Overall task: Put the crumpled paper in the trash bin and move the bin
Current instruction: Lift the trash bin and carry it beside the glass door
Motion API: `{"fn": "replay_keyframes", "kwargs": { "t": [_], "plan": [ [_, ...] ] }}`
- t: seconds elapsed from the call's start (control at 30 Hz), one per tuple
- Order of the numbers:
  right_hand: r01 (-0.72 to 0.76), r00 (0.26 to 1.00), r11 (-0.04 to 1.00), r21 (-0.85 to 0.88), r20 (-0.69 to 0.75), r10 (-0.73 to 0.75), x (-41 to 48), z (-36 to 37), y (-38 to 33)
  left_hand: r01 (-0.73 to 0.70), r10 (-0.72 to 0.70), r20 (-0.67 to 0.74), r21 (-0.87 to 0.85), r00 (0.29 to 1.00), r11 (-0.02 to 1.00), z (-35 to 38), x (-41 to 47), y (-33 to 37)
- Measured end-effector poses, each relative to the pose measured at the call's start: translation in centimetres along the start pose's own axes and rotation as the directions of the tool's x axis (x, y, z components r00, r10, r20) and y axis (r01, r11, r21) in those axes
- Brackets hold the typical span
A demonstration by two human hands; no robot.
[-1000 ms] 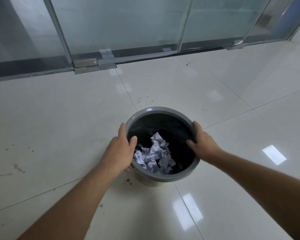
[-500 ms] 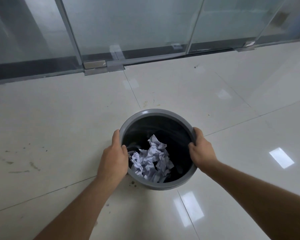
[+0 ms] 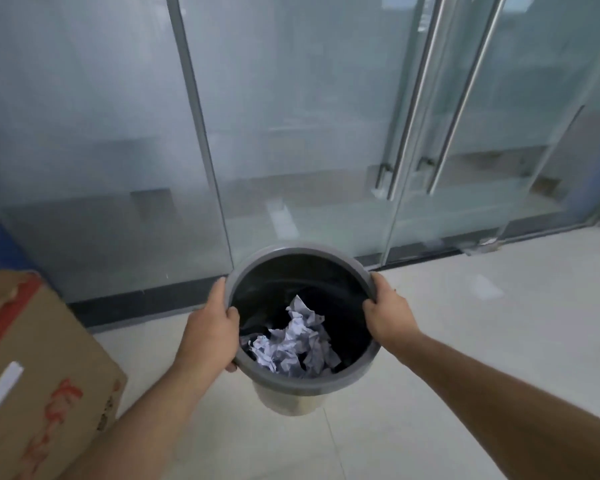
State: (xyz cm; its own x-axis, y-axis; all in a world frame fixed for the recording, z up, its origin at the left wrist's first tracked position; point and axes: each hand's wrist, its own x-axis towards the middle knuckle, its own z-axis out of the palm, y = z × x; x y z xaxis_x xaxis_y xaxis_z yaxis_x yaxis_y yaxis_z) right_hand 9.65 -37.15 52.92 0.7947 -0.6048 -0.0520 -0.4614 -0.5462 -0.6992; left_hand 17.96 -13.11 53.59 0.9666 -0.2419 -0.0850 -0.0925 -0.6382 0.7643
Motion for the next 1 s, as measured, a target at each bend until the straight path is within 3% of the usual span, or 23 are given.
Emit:
{"fn": "replay_keyframes", "kwargs": {
  "t": [0.2, 0.4, 0.77, 1.0],
  "plan": [
    [0.103, 0.994, 0.994, 0.044, -0.047, -0.101, 0.2, -14.2, -16.7, -0.037, 0.027, -0.132, -0.071, 0.991, 0.997, -14.6, -1.4, 15.1],
    [0.217, 0.976, 0.964, 0.152, -0.061, -0.210, -2.1, -21.0, -25.0, -0.136, 0.120, -0.222, -0.058, 0.968, 0.989, -23.4, -4.6, 22.1],
    [0.224, 0.974, 0.949, 0.220, -0.032, -0.223, -5.0, -21.8, -28.5, -0.148, 0.127, -0.248, -0.065, 0.960, 0.987, -28.0, -7.4, 22.7],
    [0.138, 0.985, 0.967, 0.214, -0.131, -0.111, -6.2, -26.7, -25.2, -0.232, 0.222, -0.123, -0.074, 0.967, 0.970, -25.1, -6.0, 27.2]
  ]
}}
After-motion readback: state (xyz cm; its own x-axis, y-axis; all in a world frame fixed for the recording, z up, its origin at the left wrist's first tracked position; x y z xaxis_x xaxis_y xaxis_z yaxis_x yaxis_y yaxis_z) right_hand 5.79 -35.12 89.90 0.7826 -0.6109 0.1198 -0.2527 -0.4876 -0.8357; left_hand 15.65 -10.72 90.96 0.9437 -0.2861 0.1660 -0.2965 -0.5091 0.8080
